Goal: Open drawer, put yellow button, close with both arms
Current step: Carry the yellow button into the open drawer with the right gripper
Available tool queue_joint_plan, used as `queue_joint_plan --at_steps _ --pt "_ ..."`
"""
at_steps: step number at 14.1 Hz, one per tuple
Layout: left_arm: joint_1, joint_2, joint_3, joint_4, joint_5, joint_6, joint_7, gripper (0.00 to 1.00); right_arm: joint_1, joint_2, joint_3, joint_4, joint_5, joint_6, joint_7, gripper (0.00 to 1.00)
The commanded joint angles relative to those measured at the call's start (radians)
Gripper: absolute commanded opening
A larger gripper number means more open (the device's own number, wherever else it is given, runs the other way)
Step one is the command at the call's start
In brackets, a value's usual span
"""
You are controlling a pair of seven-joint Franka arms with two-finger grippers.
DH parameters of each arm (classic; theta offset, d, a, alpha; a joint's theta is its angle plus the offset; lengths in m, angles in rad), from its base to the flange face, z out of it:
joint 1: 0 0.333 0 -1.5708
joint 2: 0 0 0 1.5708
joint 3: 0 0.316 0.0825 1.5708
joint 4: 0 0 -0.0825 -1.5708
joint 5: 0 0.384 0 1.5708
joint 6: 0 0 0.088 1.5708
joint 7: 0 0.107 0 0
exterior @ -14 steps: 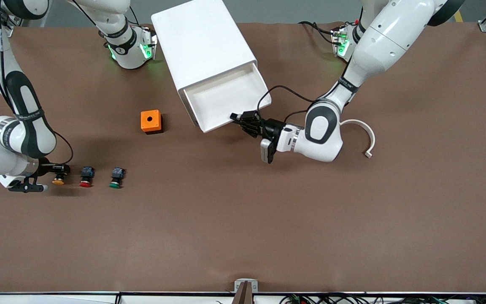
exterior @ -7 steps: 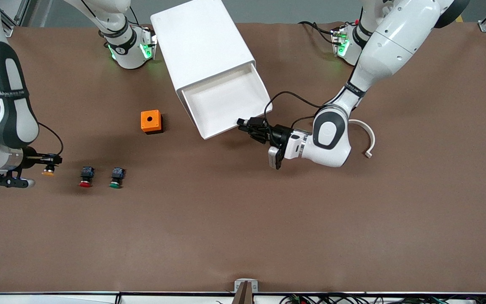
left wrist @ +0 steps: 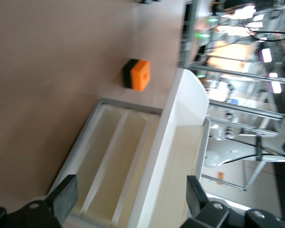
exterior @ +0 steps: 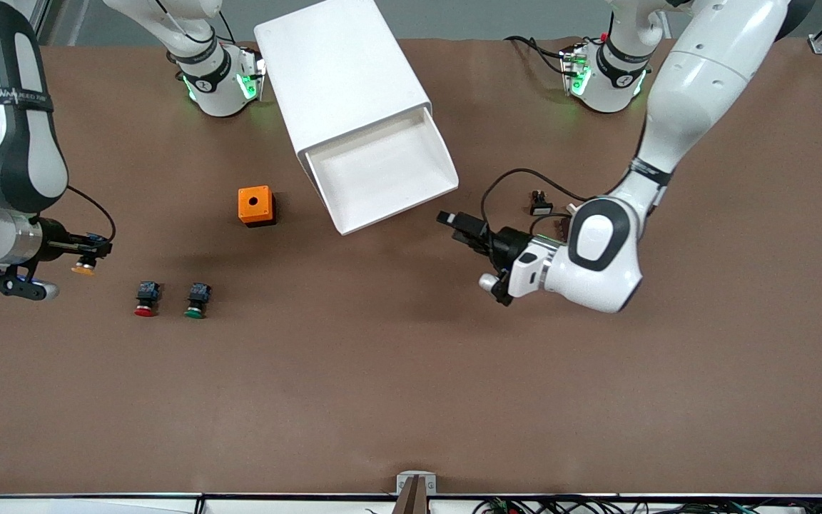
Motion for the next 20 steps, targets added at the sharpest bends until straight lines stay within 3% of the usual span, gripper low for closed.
queue_joint_plan --at_steps 1,5,7,9,14,16,20 --pt "0.017 -0.009 0.001 0.104 0.167 -0.057 -0.138 1.0 0.095 -0.095 -0.003 -0.015 0.02 -0.081 0.166 0.26" --pt "0.035 -0.018 0.001 0.158 0.362 -0.059 -0.253 1.0 0.256 -0.129 -0.003 0.066 0.092 -0.247 0.474 0.29" --pt "0.027 -0.055 0.002 0.177 0.445 -0.059 -0.327 1.0 0.326 -0.14 -0.002 0.095 0.152 -0.271 0.608 0.29" --pt "0.027 -0.055 -0.007 0.224 0.599 -0.059 -0.332 1.0 0.417 -0.145 -0.003 0.109 0.219 -0.265 0.773 0.29" --pt "0.035 -0.082 0.004 0.235 0.792 -0.049 -0.324 1.0 0.644 -0.135 -0.003 0.123 0.293 -0.152 1.148 0.28" --pt "0.034 -0.084 -0.01 0.235 0.92 -0.037 -0.318 1.0 0.714 -0.128 -0.003 0.121 0.302 -0.082 1.275 0.27" --pt "0.032 -0.111 0.001 0.237 0.945 -0.002 -0.33 1.0 0.839 -0.061 -0.005 0.118 0.304 0.09 1.47 0.27"
